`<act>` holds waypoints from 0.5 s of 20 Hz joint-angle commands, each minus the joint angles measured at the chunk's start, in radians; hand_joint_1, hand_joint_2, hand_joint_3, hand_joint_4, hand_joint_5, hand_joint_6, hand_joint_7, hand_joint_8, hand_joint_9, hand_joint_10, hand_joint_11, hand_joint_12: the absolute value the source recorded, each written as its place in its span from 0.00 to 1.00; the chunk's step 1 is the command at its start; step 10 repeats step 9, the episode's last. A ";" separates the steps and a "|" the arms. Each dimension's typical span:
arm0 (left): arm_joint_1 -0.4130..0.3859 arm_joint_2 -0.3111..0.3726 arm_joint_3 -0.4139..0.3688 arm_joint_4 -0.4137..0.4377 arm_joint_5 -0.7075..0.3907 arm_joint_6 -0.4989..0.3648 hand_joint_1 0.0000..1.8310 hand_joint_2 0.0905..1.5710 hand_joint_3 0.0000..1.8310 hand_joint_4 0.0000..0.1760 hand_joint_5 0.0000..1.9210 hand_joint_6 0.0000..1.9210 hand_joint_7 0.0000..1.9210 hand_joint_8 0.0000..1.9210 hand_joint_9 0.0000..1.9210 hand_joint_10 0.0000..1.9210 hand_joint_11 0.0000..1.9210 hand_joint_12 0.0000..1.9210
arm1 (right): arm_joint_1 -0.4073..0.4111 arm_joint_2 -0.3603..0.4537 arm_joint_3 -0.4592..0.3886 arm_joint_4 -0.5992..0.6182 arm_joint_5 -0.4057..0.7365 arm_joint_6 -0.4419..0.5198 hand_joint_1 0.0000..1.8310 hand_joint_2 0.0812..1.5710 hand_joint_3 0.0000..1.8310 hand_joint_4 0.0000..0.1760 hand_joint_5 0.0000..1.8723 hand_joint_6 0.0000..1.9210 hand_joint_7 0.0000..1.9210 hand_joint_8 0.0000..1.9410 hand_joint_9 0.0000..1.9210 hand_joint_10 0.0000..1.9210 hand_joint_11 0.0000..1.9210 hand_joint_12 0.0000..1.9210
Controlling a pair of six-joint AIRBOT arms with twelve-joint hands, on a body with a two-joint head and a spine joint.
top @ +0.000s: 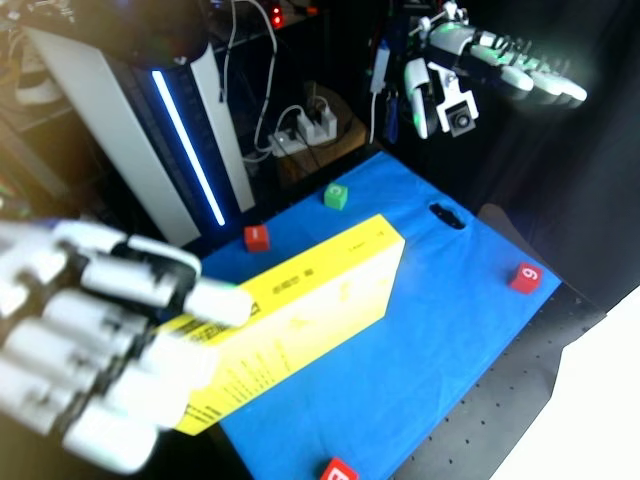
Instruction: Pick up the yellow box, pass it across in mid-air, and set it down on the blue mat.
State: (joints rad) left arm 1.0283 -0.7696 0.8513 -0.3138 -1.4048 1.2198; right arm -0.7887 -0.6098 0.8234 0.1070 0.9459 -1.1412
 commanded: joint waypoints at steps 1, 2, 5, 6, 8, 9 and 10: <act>-0.006 0.006 -0.001 0.009 -0.141 0.001 0.25 0.79 0.00 0.81 0.00 0.00 0.00 0.00 0.00 0.00 0.00 0.00 | 0.008 0.011 0.002 0.010 0.159 -0.001 0.15 0.76 0.00 0.66 0.00 0.00 0.00 0.00 0.01 0.00 0.02 0.01; -0.003 0.010 -0.003 0.010 -0.153 0.001 0.20 0.78 0.00 0.80 0.00 0.00 0.00 0.00 0.00 0.00 0.00 0.00 | 0.008 0.015 -0.003 0.001 0.178 -0.001 0.18 0.78 0.00 0.56 0.00 0.00 0.00 0.00 0.00 0.00 0.00 0.00; 0.010 0.023 -0.011 0.013 -0.194 0.001 0.19 0.80 0.01 0.94 0.00 0.00 0.00 0.00 0.00 0.00 0.00 0.00 | 0.006 0.018 -0.009 -0.006 0.237 -0.001 0.18 0.79 0.00 0.30 0.00 0.00 0.00 0.00 0.00 0.00 0.00 0.14; 0.014 0.029 -0.013 0.012 -0.206 0.002 0.22 0.82 0.01 0.99 0.00 0.00 0.00 0.00 0.00 0.00 0.00 0.00 | 0.005 0.019 -0.010 -0.006 0.254 -0.001 0.19 0.78 0.00 0.41 0.00 0.00 0.00 0.00 0.00 0.00 0.00 0.07; 0.015 0.033 -0.013 0.013 -0.218 0.004 0.22 0.84 0.01 1.00 0.00 0.00 0.00 0.00 0.00 0.00 0.00 0.00 | 0.004 0.024 -0.014 -0.015 0.275 -0.001 0.18 0.78 0.00 0.53 0.00 0.00 0.00 0.00 0.00 0.00 0.00 0.00; 0.015 0.034 -0.016 0.013 -0.238 0.018 0.19 0.84 0.01 1.00 0.00 0.00 0.00 0.00 0.00 0.00 0.00 0.00 | 0.003 0.028 -0.018 -0.027 0.285 -0.001 0.18 0.78 0.00 0.54 0.00 0.00 0.00 0.00 0.00 0.00 0.00 0.00; 0.015 0.034 -0.016 0.013 -0.238 0.018 0.19 0.84 0.01 1.00 0.00 0.00 0.00 0.00 0.00 0.00 0.00 0.00 | 0.003 0.028 -0.018 -0.027 0.285 -0.001 0.18 0.78 0.00 0.54 0.00 0.00 0.00 0.00 0.00 0.00 0.00 0.00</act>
